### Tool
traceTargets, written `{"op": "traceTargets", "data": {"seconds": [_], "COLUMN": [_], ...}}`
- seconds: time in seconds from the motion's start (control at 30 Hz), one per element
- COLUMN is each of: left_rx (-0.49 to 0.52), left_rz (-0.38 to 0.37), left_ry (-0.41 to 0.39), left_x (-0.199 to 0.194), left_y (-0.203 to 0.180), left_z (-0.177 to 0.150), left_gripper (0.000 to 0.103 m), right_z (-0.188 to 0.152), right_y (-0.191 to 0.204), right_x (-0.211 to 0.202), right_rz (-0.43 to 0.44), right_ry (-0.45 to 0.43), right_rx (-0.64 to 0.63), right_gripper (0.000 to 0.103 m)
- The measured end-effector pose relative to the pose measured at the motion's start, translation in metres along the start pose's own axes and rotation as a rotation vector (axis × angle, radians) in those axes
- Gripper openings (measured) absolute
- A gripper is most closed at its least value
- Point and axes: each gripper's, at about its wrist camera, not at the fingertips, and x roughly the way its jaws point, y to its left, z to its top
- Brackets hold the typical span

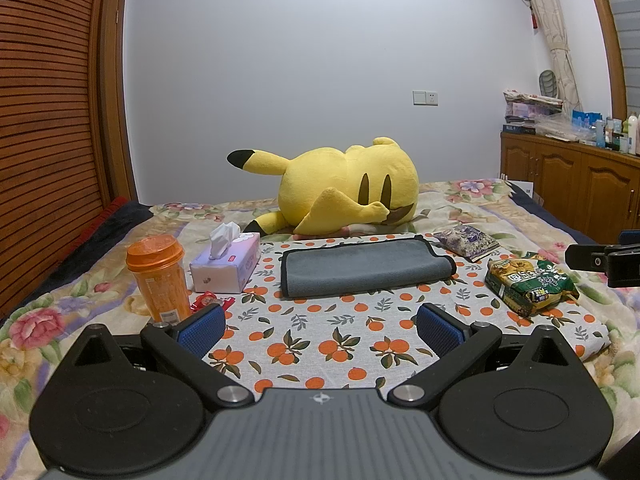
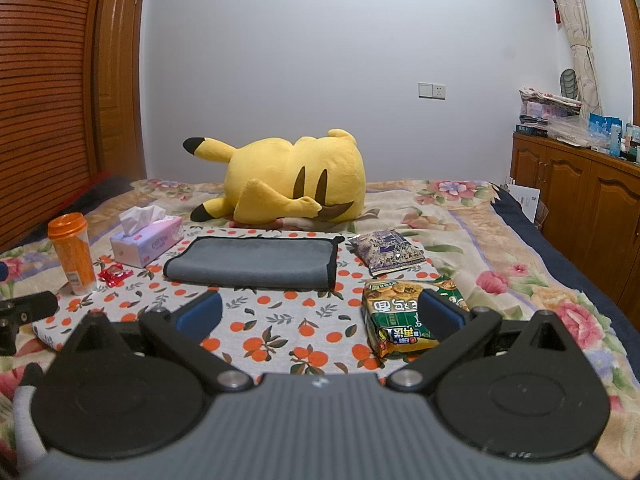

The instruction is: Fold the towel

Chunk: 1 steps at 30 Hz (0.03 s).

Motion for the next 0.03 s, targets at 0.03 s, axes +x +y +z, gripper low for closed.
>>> {"op": "traceTargets", "data": {"seconds": [0.03], "left_rx": [0.0], "left_rz": [0.001], "left_ry": [0.0], "left_x": [-0.0002], "left_y": [-0.0004], "left_z": [0.0], "left_gripper": [0.103], "right_z": [0.0], "right_y": [0.0], "right_x": [0.0], "right_rz": [0.0], "right_ry": [0.0], "right_rx": [0.0], "right_gripper": [0.103]}}
